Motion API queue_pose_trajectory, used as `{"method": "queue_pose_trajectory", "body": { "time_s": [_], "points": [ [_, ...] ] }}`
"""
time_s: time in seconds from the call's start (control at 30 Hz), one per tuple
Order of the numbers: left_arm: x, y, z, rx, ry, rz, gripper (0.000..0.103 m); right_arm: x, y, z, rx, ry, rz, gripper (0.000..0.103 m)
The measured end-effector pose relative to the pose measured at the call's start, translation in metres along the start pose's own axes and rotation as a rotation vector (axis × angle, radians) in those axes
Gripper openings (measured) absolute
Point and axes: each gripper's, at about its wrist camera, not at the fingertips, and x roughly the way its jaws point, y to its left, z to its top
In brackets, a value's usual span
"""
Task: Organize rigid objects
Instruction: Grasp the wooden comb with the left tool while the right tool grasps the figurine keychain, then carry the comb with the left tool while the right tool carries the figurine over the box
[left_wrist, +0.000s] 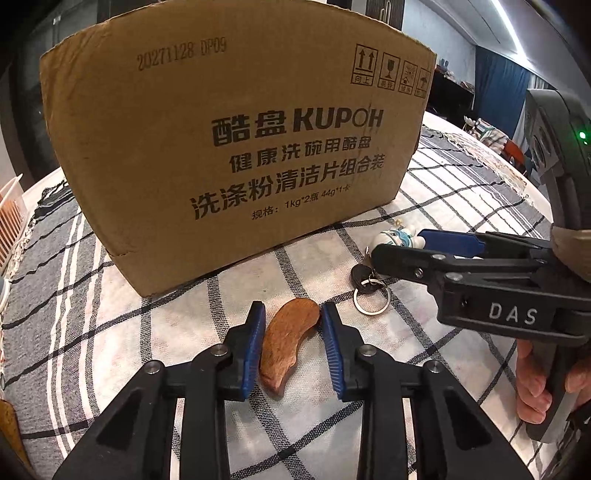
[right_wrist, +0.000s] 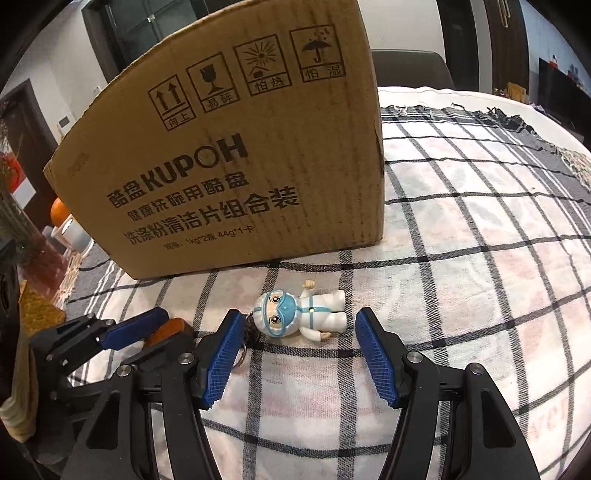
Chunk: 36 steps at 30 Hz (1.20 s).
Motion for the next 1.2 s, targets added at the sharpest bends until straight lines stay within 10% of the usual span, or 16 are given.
{"method": "queue_pose_trajectory", "body": {
  "time_s": [1.2],
  "points": [
    [-0.046,0.005,0.007,-0.190,-0.132,0.029,0.028,-0.041,0.022,0.003,-0.064,-0.075,-0.047,0.054]
  ]
}}
